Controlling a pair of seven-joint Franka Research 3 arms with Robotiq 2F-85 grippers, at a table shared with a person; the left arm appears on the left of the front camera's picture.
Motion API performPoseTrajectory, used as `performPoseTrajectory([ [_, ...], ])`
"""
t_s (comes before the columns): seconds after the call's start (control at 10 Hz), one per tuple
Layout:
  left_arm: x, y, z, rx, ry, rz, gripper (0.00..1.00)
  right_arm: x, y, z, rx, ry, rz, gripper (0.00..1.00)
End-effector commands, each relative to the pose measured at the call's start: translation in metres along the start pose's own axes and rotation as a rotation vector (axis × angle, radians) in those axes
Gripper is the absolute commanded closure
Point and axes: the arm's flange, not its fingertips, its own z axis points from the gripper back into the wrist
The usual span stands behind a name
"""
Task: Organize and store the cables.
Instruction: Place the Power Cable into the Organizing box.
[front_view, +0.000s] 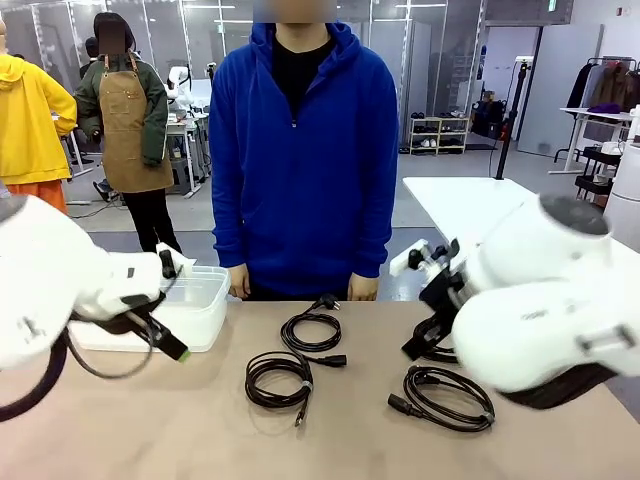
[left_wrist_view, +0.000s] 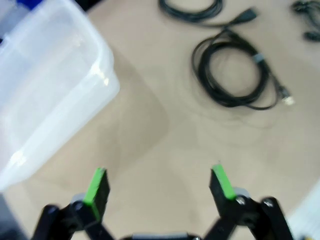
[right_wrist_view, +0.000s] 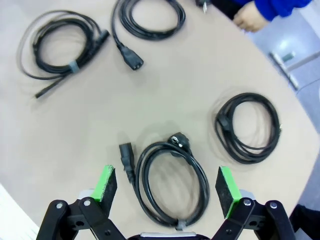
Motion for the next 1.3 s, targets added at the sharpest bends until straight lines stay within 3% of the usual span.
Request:
performPoseTrajectory([
  [0.0, 0.004, 0.050, 0.091, -0.185, -0.025, -0.112, 0.00, -0.014, -0.051, 0.079, 0.076, -0.054, 0.074, 0.00],
  [0.2, -0.011, 0.096, 0.159, -0.227, -0.054, -0.204, 0.00, -0.047, -0.089, 0.135, 0.126, -0.111, 0.156, 0.00],
  [0.4, -0.055, 0.140, 0.205, -0.280, -0.163, -0.230, 0.00, -0.114, -0.129, 0.163, 0.209, -0.120, 0.155, 0.00],
  [0.6, -0.110, 0.166, 0.219, -0.269, -0.271, -0.178, 0.00, -0.185, -0.155, 0.177, 0.216, -0.209, 0.070, 0.00],
  [0.8, -0.166, 0.178, 0.225, -0.235, -0.352, -0.073, 0.00, -0.241, -0.165, 0.191, 0.198, -0.359, -0.021, 0.00],
  [1.0, -0.196, 0.181, 0.224, -0.226, -0.376, 0.010, 0.00, -0.255, -0.171, 0.197, 0.221, -0.400, -0.028, 0.00],
  [1.1, -0.199, 0.183, 0.229, -0.209, -0.391, 0.075, 0.00, -0.242, -0.172, 0.198, 0.214, -0.400, -0.057, 0.00],
  [1.2, -0.195, 0.188, 0.226, -0.226, -0.352, -0.008, 0.00, -0.258, -0.188, 0.206, 0.191, -0.372, -0.064, 0.00],
])
